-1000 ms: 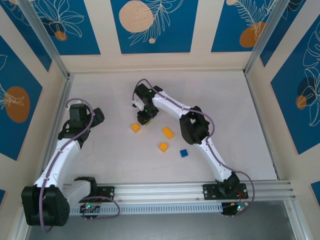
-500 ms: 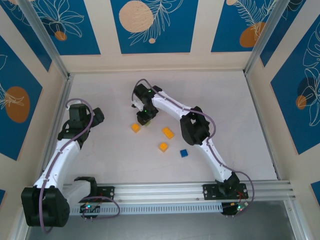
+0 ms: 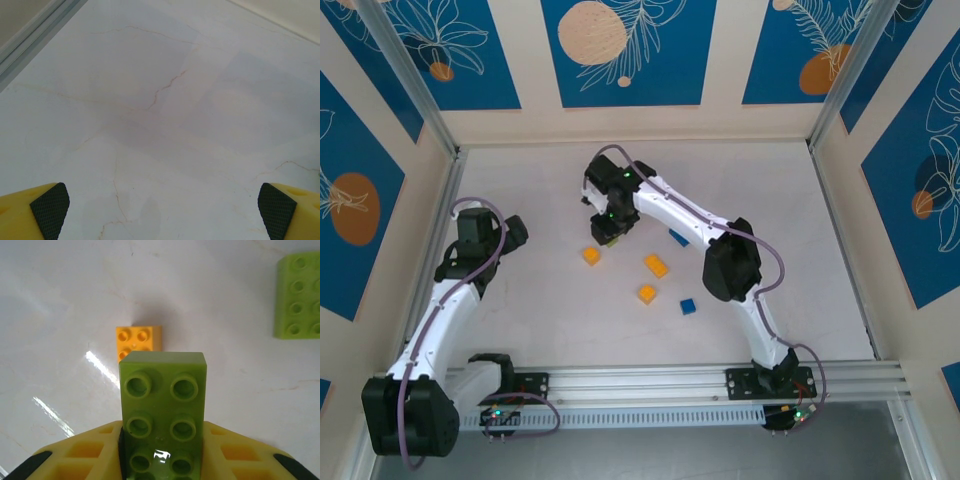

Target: Assemble a carrot with lego

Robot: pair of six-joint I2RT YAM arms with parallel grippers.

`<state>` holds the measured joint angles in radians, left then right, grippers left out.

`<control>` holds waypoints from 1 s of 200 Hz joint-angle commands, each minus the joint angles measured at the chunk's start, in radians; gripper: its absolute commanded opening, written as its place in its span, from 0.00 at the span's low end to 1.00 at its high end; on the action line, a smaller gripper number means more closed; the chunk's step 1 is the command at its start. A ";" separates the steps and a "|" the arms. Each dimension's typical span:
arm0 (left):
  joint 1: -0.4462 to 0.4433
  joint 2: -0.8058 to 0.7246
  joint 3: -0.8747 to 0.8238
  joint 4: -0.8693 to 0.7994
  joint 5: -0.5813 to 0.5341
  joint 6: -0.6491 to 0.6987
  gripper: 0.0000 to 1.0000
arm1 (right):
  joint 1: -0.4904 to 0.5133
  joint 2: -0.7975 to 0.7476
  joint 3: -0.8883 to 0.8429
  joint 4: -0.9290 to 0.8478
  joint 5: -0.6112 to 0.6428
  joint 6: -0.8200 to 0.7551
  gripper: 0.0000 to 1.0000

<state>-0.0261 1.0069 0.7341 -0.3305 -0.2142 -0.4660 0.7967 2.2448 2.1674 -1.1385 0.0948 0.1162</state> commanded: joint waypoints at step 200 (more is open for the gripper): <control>0.009 -0.010 0.018 -0.006 0.001 -0.008 0.99 | 0.027 0.180 0.121 0.019 -0.120 0.123 0.36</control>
<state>-0.0261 1.0069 0.7341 -0.3305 -0.2142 -0.4660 0.8188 2.3955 2.2440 -1.1038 0.0227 0.2218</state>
